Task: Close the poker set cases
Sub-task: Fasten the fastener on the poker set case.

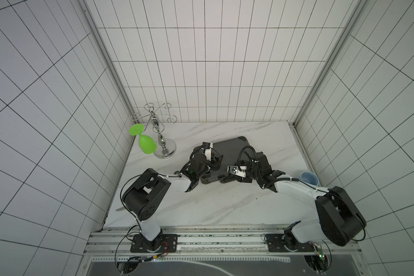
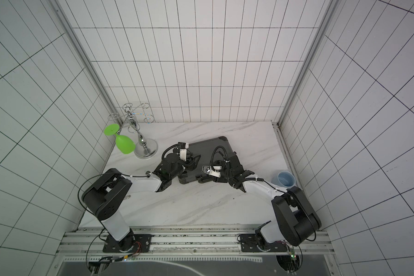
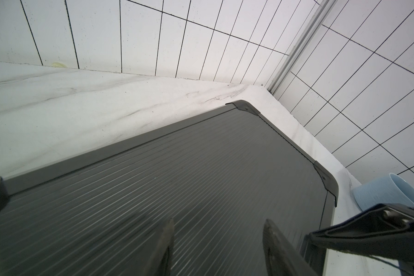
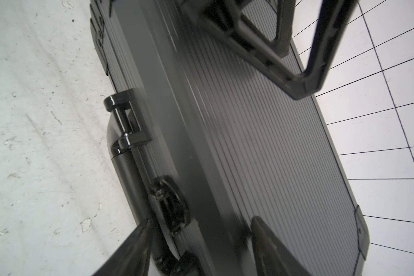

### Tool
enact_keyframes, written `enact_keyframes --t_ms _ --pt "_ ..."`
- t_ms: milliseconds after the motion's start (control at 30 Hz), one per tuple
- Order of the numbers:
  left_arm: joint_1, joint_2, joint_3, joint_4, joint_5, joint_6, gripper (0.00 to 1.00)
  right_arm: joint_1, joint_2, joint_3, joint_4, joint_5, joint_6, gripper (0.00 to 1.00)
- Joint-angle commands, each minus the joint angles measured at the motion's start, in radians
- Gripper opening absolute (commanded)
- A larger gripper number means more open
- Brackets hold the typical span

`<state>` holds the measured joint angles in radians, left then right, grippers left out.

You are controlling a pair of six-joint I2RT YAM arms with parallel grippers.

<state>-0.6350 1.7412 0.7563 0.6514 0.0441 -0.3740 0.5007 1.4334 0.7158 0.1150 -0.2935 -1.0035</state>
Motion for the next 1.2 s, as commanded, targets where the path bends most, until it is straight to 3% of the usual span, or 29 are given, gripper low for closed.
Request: enact_keyframes --t_ms 0,433,733,867,1033,1067,1100,1167 --pt "0.0 0.067 -0.051 -0.198 0.019 -0.036 0.59 -0.015 0.033 0.129 -0.062 -0.044 -0.01 0.65" --pt "0.0 0.066 -0.05 -0.2 0.016 -0.031 0.58 -0.037 0.11 0.235 -0.196 -0.104 0.002 0.61" --pt "0.0 0.063 -0.051 -0.202 0.012 -0.028 0.58 -0.041 0.2 0.326 -0.292 -0.107 0.014 0.51" --pt "0.0 0.061 -0.05 -0.205 0.008 -0.027 0.58 -0.041 0.201 0.318 -0.283 -0.102 0.016 0.54" --pt "0.0 0.063 -0.049 -0.206 0.008 -0.025 0.58 -0.042 0.126 0.273 -0.188 -0.105 0.061 0.61" --pt "0.0 0.061 -0.049 -0.206 0.008 -0.025 0.58 -0.041 0.099 0.253 -0.141 -0.092 0.093 0.67" --pt "0.0 0.06 -0.049 -0.206 0.007 -0.025 0.58 -0.043 0.074 0.232 -0.099 -0.077 0.12 0.98" --pt "0.0 0.054 -0.049 -0.21 0.007 -0.024 0.59 -0.045 0.025 0.186 -0.002 -0.024 0.186 0.99"
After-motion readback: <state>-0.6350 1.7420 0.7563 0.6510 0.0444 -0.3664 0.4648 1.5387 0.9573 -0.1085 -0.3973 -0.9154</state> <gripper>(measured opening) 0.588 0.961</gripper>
